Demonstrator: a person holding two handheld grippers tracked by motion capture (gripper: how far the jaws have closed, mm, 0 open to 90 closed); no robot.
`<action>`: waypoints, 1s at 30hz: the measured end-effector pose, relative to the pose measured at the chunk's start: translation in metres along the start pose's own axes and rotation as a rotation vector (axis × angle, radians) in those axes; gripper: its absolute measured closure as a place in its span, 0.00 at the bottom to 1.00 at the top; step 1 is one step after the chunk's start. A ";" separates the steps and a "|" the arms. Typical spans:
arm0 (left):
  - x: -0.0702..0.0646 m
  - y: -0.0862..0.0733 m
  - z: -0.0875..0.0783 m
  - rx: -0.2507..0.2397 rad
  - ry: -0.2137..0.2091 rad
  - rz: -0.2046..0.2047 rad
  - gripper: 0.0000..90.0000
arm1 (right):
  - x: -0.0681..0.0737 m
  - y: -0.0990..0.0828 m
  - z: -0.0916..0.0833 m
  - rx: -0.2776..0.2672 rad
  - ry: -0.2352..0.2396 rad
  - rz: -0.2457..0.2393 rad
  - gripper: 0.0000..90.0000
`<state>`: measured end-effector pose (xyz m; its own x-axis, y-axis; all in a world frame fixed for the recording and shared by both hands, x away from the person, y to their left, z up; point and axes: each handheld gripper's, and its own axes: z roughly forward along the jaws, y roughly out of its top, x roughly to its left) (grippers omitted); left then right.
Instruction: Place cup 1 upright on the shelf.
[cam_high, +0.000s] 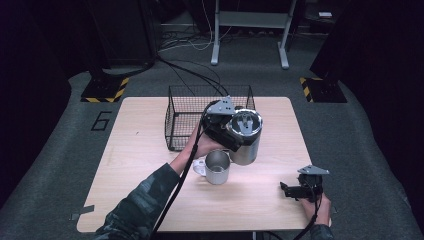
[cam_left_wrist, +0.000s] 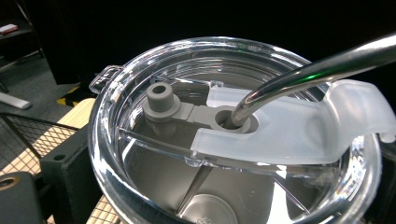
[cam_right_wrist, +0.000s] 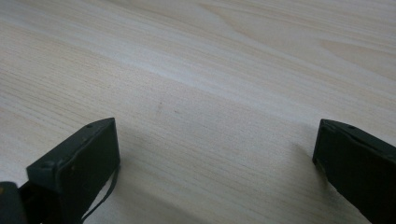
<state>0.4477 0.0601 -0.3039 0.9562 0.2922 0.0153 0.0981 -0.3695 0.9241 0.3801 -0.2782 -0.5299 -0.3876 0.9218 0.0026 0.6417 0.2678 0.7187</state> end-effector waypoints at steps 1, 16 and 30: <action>0.001 0.001 0.000 0.000 0.004 -0.001 0.04 | 0.000 0.000 0.000 0.000 0.000 -0.001 0.00; 0.023 0.011 -0.003 -0.014 0.064 -0.017 0.04 | 0.000 0.000 0.000 0.000 0.000 0.000 0.00; 0.046 0.024 -0.009 -0.017 0.131 -0.031 0.04 | 0.001 0.000 0.000 -0.003 -0.004 0.011 0.00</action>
<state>0.4920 0.0725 -0.2776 0.9084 0.4167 0.0357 0.1211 -0.3439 0.9312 0.3803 -0.2775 -0.5299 -0.3781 0.9257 0.0079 0.6440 0.2569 0.7206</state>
